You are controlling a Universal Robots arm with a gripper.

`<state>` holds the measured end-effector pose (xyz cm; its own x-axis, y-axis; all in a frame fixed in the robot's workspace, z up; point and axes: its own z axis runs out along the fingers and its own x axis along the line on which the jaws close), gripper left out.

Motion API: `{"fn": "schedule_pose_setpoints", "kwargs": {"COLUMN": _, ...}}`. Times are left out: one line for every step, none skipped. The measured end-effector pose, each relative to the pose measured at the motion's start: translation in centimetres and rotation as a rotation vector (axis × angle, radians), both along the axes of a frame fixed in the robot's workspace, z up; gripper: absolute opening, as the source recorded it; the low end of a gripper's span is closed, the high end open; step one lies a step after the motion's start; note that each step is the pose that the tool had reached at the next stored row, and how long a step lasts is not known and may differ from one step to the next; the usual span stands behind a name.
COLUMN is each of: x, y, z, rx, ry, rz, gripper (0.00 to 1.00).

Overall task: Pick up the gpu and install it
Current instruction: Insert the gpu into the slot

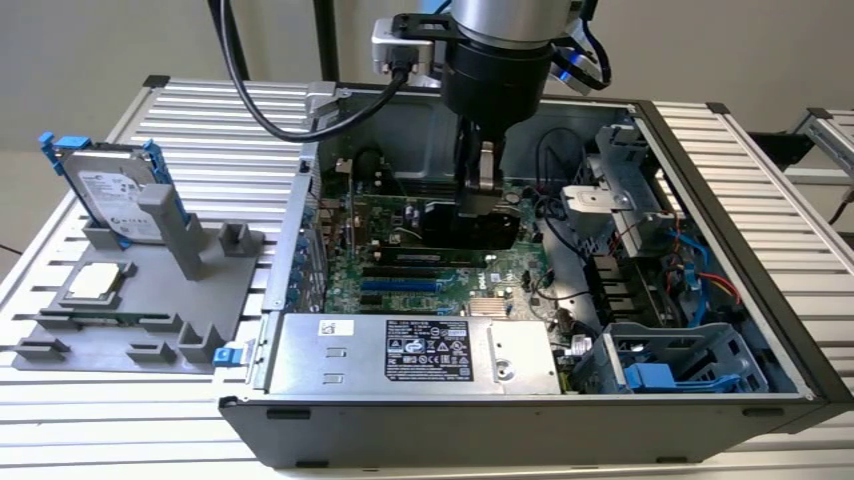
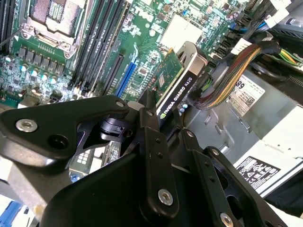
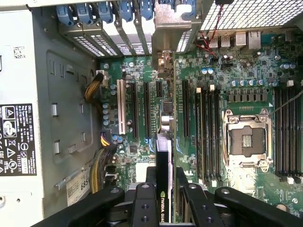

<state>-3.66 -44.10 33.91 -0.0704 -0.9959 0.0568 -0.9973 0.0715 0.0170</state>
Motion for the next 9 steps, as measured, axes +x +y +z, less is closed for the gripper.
{"fn": "schedule_pose_setpoints", "kwargs": {"x": 0.00, "y": 0.00, "z": -0.01, "rx": 0.0001, "ry": -0.0004, "rz": 0.000, "gripper": 0.00}}
{"fn": "schedule_pose_setpoints", "kwargs": {"x": 0.00, "y": 0.00, "z": 0.00, "rx": 0.0001, "ry": -0.0007, "rz": 0.000, "gripper": 0.00}}
{"fn": "schedule_pose_setpoints", "kwargs": {"x": 0.00, "y": 0.00, "z": 0.00, "rx": 0.0001, "ry": -0.0010, "rz": 0.000, "gripper": 0.00}}
{"fn": "schedule_pose_setpoints", "kwargs": {"x": 0.00, "y": 0.00, "z": -0.01, "rx": 0.0002, "ry": -0.0014, "rz": 0.000, "gripper": 0.00}}
{"fn": "schedule_pose_setpoints", "kwargs": {"x": 0.00, "y": 0.00, "z": -0.01, "rx": 0.0001, "ry": -0.0017, "rz": 0.000, "gripper": 0.00}}
{"fn": "schedule_pose_setpoints", "kwargs": {"x": 0.00, "y": 0.00, "z": 0.00, "rx": 0.0001, "ry": -0.0021, "rz": 0.000, "gripper": 0.00}}
{"fn": "schedule_pose_setpoints", "kwargs": {"x": 0.00, "y": 0.00, "z": -0.01, "rx": 0.0001, "ry": -0.0021, "rz": 0.000, "gripper": 0.00}}
{"fn": "schedule_pose_setpoints", "kwargs": {"x": 0.00, "y": 0.00, "z": -0.03, "rx": -0.0001, "ry": -0.0020, "rz": 0.000, "gripper": 0.00}}
{"fn": "schedule_pose_setpoints", "kwargs": {"x": 0.00, "y": 0.00, "z": -0.09, "rx": 0.0000, "ry": -0.0021, "rz": 0.000, "gripper": 0.00}}
